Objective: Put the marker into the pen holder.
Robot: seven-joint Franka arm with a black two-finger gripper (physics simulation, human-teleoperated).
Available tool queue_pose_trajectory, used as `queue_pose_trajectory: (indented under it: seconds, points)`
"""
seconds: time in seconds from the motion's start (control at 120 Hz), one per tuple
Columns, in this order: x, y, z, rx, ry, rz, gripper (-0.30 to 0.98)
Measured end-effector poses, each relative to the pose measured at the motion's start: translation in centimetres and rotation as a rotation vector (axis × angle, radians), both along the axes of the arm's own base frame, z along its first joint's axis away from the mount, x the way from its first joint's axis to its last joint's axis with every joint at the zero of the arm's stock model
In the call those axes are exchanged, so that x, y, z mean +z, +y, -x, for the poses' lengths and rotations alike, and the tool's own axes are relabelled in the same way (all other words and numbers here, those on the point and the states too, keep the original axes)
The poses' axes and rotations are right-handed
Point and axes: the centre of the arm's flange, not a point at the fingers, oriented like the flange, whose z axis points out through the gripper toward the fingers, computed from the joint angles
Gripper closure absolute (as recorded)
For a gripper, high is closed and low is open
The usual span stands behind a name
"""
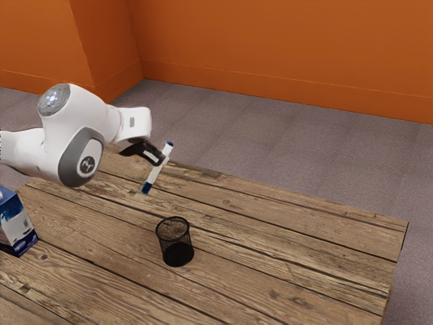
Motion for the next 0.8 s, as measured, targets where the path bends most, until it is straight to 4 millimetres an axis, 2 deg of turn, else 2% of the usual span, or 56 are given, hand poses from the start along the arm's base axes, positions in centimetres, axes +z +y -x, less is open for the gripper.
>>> queue_pose_trajectory:
  seconds: [0.058,0.125,0.3,0.508,0.642,0.8]
  points:
    - [-0.2,-1.5,0.7,-0.024,-0.015,0.001,0.77]
    - [-0.5,-2.1,1.1,-0.03,-0.017,0.007,0.77]
    - [-2.9,-4.5,1.9,-0.056,0.021,0.023,0.77]
    - [-7.5,-5.4,1.9,-0.054,0.103,0.039,0.77]
    - [-8.5,-6.1,1.6,-0.065,0.113,0.042,0.77]
    - [-8.8,-6.2,1.5,-0.063,0.12,0.044,0.44]
